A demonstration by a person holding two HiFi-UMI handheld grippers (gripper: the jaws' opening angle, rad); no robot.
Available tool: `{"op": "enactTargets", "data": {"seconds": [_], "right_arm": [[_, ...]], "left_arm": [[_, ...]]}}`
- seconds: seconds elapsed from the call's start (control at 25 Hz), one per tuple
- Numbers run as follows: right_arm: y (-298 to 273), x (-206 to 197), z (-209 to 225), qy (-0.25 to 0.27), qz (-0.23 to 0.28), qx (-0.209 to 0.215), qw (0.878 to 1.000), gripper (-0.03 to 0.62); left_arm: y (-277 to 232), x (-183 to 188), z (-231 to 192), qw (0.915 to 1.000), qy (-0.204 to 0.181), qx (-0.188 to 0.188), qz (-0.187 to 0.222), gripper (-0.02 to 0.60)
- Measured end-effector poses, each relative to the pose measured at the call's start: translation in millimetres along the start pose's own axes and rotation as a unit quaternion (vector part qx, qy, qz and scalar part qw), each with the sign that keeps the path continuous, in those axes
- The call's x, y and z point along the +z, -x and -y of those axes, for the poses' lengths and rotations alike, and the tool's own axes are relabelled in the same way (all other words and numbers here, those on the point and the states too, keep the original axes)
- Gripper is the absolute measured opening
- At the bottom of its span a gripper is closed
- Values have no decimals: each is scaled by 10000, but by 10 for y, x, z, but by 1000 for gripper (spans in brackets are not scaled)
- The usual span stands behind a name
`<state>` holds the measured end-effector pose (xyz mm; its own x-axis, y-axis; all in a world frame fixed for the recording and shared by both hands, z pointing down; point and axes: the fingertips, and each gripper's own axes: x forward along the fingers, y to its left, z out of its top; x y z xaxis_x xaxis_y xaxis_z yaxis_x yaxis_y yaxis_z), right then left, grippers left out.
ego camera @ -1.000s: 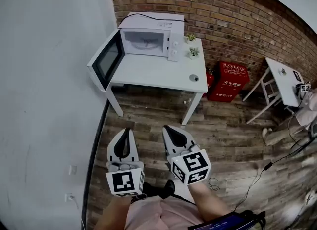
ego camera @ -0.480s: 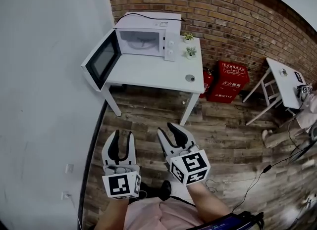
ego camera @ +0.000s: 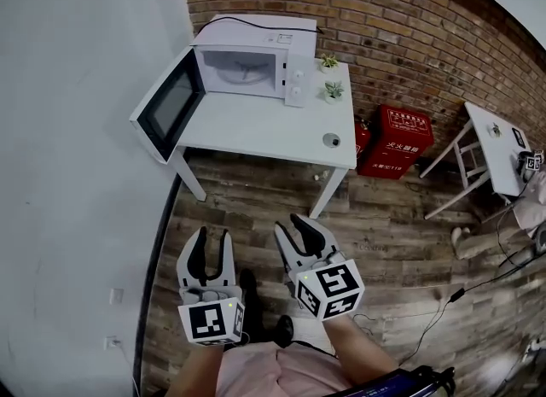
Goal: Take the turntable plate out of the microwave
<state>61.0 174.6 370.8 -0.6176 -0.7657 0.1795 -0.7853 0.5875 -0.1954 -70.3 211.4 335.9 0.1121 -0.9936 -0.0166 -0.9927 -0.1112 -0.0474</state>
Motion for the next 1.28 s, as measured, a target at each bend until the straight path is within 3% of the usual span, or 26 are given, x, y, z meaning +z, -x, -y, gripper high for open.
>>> {"op": "enactTargets", "data": {"seconds": [0.32, 0.64, 1.0, 1.28], "right_arm": [[-1034, 102, 311, -149, -100, -178, 9997, 133], [-2021, 501, 495, -174, 81, -413, 9990, 126], [-2528, 888, 696, -82, 389, -571, 9976, 118], [-2806, 792, 954, -285, 297, -702, 9967, 117]], "left_arm": [[-920, -227, -515, 9996, 167, -176, -140, 160], [-1906, 2, -1065, 9986, 50, -504, 131, 160], [-2524, 131, -1252, 9966, 30, -740, 361, 156], [-2866, -97, -1245, 9958, 15, -909, 98, 158]]}}
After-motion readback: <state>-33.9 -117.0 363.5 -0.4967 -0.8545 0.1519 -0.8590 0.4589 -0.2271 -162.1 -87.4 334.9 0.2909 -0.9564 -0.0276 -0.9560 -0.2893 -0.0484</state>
